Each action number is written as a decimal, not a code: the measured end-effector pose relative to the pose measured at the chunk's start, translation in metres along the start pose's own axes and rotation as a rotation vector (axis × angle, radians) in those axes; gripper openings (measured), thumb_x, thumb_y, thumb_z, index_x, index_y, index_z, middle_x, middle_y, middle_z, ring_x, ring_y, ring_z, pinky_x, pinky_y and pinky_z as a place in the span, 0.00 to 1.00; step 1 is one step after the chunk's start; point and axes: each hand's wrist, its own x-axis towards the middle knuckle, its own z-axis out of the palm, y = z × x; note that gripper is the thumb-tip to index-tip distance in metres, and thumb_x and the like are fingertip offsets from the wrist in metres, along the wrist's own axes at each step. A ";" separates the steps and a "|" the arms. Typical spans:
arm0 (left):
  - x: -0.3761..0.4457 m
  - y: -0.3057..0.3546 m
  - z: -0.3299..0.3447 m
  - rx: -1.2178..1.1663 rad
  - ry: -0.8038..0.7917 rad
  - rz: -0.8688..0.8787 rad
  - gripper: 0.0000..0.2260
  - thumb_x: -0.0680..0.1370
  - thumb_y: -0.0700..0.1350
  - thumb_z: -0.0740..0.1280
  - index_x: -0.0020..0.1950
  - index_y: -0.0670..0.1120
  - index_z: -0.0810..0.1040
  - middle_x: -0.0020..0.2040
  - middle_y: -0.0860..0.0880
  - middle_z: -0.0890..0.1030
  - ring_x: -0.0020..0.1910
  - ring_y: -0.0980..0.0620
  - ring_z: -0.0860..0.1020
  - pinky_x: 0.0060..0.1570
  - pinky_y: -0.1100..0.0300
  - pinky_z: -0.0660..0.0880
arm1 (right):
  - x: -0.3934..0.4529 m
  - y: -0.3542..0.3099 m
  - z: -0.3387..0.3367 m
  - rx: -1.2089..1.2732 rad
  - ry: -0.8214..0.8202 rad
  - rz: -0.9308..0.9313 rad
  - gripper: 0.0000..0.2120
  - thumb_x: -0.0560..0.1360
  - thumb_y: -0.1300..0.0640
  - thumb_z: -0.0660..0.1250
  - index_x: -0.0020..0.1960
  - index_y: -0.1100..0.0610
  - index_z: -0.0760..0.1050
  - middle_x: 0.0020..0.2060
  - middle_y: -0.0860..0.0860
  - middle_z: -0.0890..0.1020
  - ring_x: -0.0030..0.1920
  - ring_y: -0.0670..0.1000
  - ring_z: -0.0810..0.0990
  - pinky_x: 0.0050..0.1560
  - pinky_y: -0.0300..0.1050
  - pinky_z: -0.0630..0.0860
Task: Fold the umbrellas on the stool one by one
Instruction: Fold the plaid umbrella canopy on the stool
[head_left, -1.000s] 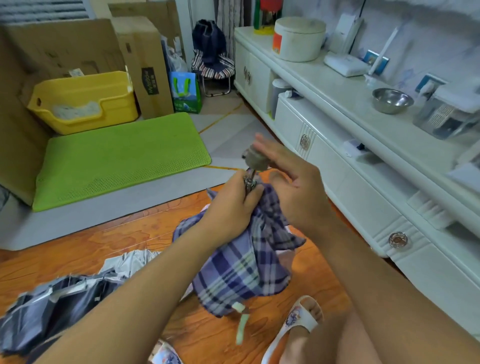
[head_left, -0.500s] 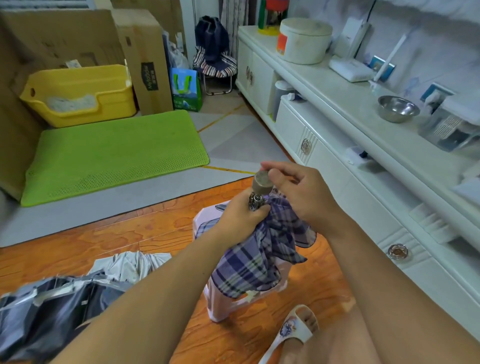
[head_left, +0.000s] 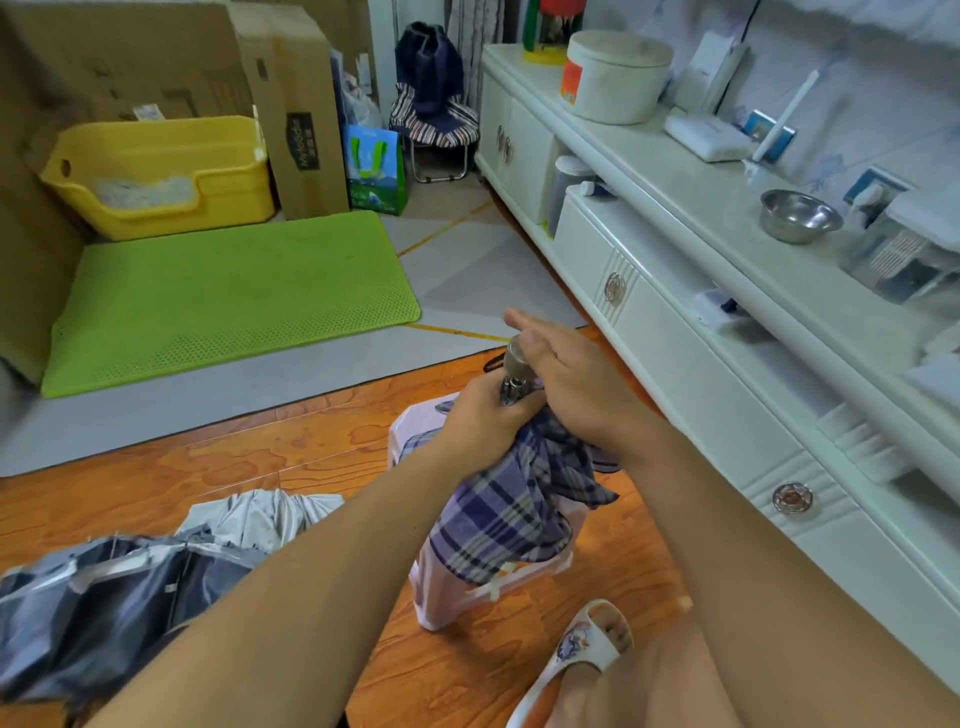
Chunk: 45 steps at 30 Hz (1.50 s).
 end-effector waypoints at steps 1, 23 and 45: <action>0.000 0.000 0.001 -0.005 -0.011 -0.004 0.06 0.81 0.46 0.69 0.45 0.54 0.78 0.40 0.57 0.82 0.38 0.64 0.77 0.40 0.64 0.70 | 0.000 0.002 0.001 0.032 0.019 0.001 0.21 0.87 0.47 0.51 0.77 0.48 0.67 0.74 0.43 0.72 0.74 0.42 0.66 0.76 0.45 0.63; -0.003 0.009 0.006 0.050 -0.018 -0.074 0.08 0.76 0.41 0.71 0.54 0.46 0.77 0.45 0.52 0.82 0.43 0.60 0.79 0.39 0.68 0.72 | -0.003 0.028 0.025 0.107 -0.040 0.167 0.19 0.87 0.51 0.50 0.70 0.55 0.74 0.62 0.46 0.77 0.62 0.43 0.74 0.52 0.21 0.67; -0.037 0.029 -0.103 0.727 -0.076 -0.326 0.15 0.77 0.58 0.71 0.57 0.50 0.77 0.51 0.46 0.82 0.47 0.44 0.80 0.48 0.51 0.78 | -0.041 0.053 -0.036 -0.043 -0.336 0.312 0.32 0.78 0.42 0.69 0.79 0.42 0.62 0.77 0.48 0.66 0.73 0.48 0.69 0.66 0.45 0.69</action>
